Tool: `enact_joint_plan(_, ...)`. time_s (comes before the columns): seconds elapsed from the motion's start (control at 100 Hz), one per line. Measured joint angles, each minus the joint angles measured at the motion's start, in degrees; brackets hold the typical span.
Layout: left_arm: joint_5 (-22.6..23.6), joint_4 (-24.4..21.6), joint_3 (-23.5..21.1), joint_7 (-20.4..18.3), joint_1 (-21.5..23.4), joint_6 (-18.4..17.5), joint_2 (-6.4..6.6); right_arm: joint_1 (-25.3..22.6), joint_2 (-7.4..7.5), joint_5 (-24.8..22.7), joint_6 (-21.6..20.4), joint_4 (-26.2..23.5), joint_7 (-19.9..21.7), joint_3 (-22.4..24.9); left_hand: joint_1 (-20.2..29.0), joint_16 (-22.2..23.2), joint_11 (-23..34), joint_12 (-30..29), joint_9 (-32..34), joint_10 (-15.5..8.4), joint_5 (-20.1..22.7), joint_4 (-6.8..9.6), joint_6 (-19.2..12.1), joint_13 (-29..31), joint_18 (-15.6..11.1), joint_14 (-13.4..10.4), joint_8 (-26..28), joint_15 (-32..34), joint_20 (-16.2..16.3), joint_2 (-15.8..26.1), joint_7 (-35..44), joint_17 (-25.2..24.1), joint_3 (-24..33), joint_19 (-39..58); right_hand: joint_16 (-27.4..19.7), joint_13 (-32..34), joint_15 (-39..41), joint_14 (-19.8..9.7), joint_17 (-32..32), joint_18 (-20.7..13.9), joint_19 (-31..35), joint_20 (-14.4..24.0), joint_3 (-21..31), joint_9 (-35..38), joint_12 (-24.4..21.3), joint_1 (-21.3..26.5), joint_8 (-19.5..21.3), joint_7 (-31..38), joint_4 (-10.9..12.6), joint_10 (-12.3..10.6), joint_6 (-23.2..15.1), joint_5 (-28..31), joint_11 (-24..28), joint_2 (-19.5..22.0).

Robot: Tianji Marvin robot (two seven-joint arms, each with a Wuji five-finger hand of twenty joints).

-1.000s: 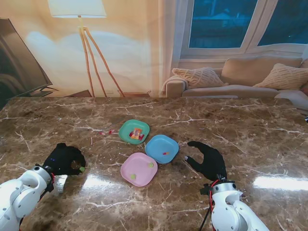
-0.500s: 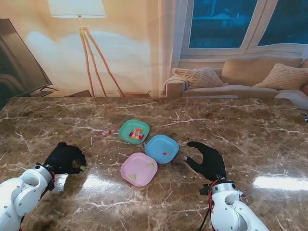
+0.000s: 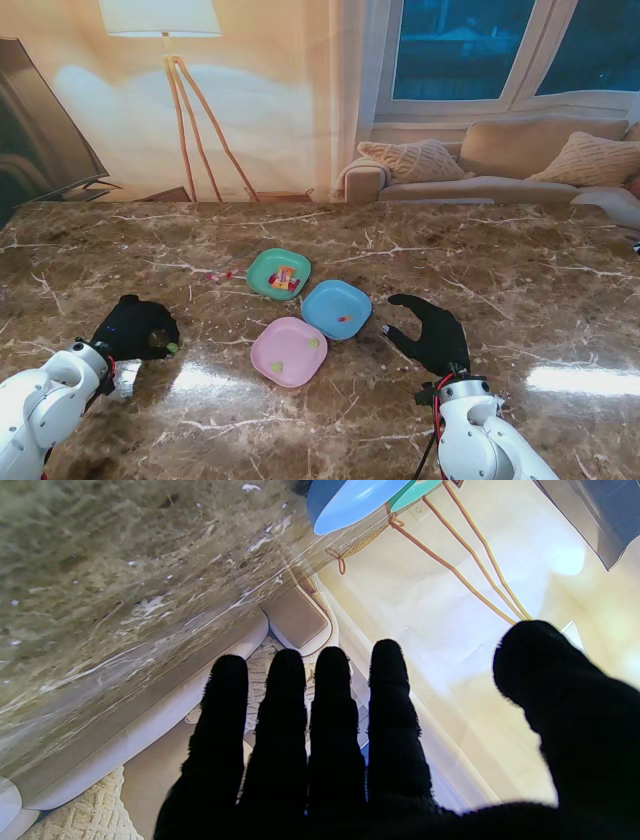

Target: Portion candies into small dishes

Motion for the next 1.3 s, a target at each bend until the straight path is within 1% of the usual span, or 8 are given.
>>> enact_joint_plan(0.38,-0.74,-1.42,0.06,0.47,0.11,-0.06,-0.35,0.07,-0.01,0.00,-0.01,0.03,-0.04,0.04,0.58,0.00,0.07,0.27,0.00,-0.04,-0.07,0.02,0.00,0.00,0.00,-0.02,1.45,0.01,-0.04,0.52,0.02,0.00,-0.50,0.43,0.04,0.00,0.00,0.01,0.00,0.00,0.00,0.01,0.00,0.00,0.00,0.00,0.00,0.00,0.00,0.00,-0.01,0.00,0.00,0.00)
enact_joint_plan(0.55,-1.54,-3.19,1.98,1.33,-0.28,-0.17,-0.37,0.18,-0.02,0.06,-0.06,0.09,-0.07,0.01,0.58,0.00,0.07,0.28,0.00,-0.04,-0.61,0.03,0.04,0.00,0.00,-0.02,2.06,0.02,-0.06,1.47,-0.30,0.00,-1.39,0.43,0.06,0.00,0.00,0.01,0.00,0.00,0.00,0.01,0.00,0.00,0.00,0.00,0.00,-0.01,0.00,0.00,-0.05,0.00,0.00,0.00)
enact_joint_plan(0.74,-2.94,-3.87,7.89,4.26,-3.12,1.01,-0.61,0.18,-0.03,0.13,-0.11,0.09,-0.07,0.11,1.18,0.00,0.07,0.37,0.00,-0.04,-0.63,0.15,0.35,0.00,0.00,-0.02,2.08,0.02,-0.07,1.93,-0.44,-0.01,-2.57,0.43,0.08,0.00,0.00,0.01,0.00,0.00,0.00,0.01,0.00,0.00,0.00,0.01,0.00,-0.01,0.00,0.00,-0.49,0.00,0.00,0.00)
enact_joint_plan(0.87,-4.76,-3.79,12.89,6.36,-6.11,3.07,-1.12,0.14,-0.04,0.21,-0.15,0.09,-0.10,0.18,1.63,0.00,0.07,0.39,0.00,-0.04,-0.64,0.17,0.56,0.00,0.00,-0.02,2.10,0.02,-0.08,1.99,-0.53,-0.02,-2.79,0.43,0.09,0.00,0.00,0.01,0.00,0.00,0.00,0.02,0.00,0.00,0.00,0.01,0.00,-0.01,0.00,0.00,-0.49,0.00,0.00,0.00)
enact_joint_plan(0.89,-5.14,-3.70,13.67,6.64,-6.61,3.18,-1.22,0.13,-0.04,0.22,-0.17,0.09,-0.11,0.19,1.63,0.00,0.07,0.40,0.00,-0.04,-0.64,0.52,0.57,0.00,0.00,-0.02,2.09,0.02,-0.09,1.99,-0.58,-0.02,-2.80,0.43,0.09,0.00,0.00,0.01,0.00,0.00,0.00,0.02,0.00,0.00,0.00,0.01,0.00,-0.01,0.00,0.00,-0.49,0.00,0.00,0.00)
enact_joint_plan(1.0,-6.65,-2.59,18.04,7.81,-9.70,3.30,-1.81,0.09,-0.07,0.34,-0.25,0.11,-0.19,0.27,1.68,0.00,0.07,0.94,0.00,-0.04,-0.64,0.61,0.58,0.00,0.00,-0.02,2.10,0.02,-0.09,2.01,-1.01,-0.04,-3.27,0.43,0.09,-0.08,0.00,0.02,0.00,0.00,0.00,0.02,0.00,0.00,0.00,0.01,0.00,-0.01,0.00,0.00,-0.49,0.00,0.00,0.00)
enact_joint_plan(1.13,-8.03,-0.33,22.69,8.52,-13.22,2.88,-2.50,-0.04,-0.11,0.52,-0.34,0.13,-0.20,0.49,2.15,0.00,0.07,0.94,0.00,-0.04,-0.64,0.62,0.59,0.00,0.00,-0.02,2.10,0.02,-0.10,2.04,-1.05,-0.05,-3.42,0.43,0.09,-0.84,-0.33,0.04,0.00,0.00,0.00,0.02,0.00,0.01,0.00,0.01,0.00,-0.01,0.00,0.00,-0.51,0.00,0.00,0.00)
enact_joint_plan(1.3,-8.61,2.85,27.12,8.56,-16.70,-0.17,-2.91,-0.29,-0.14,0.65,-0.65,0.22,-0.20,0.93,2.15,0.00,0.07,0.95,0.00,-0.05,-0.64,0.64,0.59,0.00,0.00,-0.02,2.10,0.02,-0.10,2.05,-1.08,-0.05,-3.95,0.43,0.59,-0.60,0.05,0.05,0.00,0.00,0.00,0.04,0.00,0.01,0.00,0.01,0.00,-0.01,0.00,0.00,-0.51,0.00,0.00,0.00)
